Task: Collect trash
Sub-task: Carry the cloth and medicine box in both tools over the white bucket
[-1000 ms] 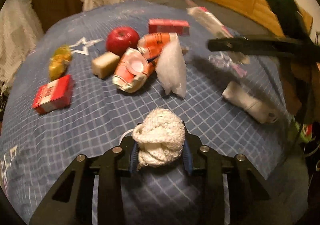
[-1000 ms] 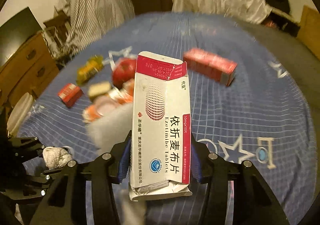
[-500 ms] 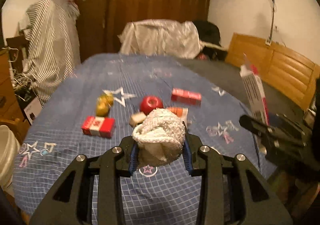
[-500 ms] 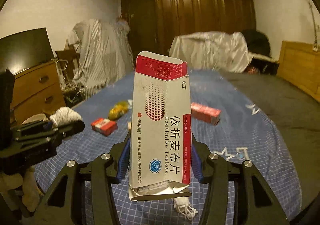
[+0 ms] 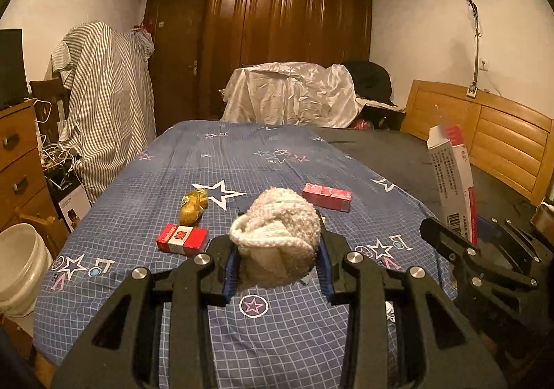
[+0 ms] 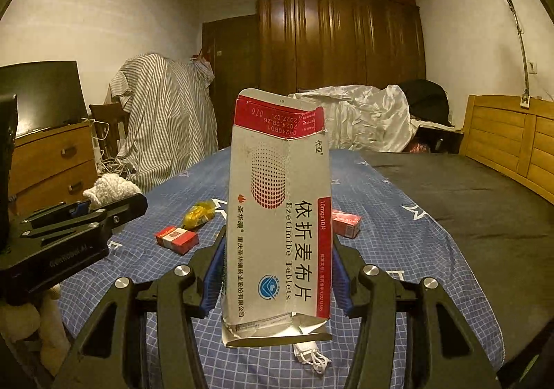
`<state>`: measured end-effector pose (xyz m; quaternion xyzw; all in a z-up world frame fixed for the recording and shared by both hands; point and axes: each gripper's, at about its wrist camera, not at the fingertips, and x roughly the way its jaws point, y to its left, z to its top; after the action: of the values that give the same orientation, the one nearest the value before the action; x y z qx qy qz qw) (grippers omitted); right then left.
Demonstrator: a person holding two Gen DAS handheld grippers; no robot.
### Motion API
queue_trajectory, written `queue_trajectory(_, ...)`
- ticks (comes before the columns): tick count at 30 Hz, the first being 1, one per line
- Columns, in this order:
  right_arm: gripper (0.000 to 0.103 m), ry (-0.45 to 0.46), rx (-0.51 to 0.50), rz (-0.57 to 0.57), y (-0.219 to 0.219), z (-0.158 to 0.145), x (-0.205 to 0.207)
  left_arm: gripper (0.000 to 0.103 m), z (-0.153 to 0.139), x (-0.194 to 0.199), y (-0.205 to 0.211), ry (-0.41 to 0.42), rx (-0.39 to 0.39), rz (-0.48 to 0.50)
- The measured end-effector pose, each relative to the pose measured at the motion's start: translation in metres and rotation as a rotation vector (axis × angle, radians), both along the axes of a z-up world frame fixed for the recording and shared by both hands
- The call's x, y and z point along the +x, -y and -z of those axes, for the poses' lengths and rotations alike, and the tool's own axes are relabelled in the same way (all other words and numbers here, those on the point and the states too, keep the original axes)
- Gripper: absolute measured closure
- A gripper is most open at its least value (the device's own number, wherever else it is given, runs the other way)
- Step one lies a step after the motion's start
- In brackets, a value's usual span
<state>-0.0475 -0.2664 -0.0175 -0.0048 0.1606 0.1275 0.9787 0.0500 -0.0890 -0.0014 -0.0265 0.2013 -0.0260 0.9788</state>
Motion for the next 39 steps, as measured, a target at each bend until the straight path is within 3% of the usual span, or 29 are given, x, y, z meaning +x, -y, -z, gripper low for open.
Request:
queue_trajectory(10, 0.050, -0.011, -0.006, -0.017, -0.001, -0.001, -0.001, 0.068, 0.002, 0.001, -0.004, -0.010, -0.003, -0.001)
queue_trajectory(17, 0.050, -0.024, -0.004, -0.095, -0.027, -0.012, 0.019, 0.068, -0.003, -0.002, -0.040, -0.002, -0.008, -0.069)
queue_trajectory(30, 0.050, -0.048, -0.008, -0.357, -0.172, -0.039, 0.052, 0.068, -0.023, -0.018, -0.160, 0.005, 0.001, -0.303)
queue_trajectory(39, 0.050, -0.066, -0.066, -0.585, -0.320, -0.063, 0.059, 0.068, -0.031, -0.045, -0.262, -0.013, -0.014, -0.494)
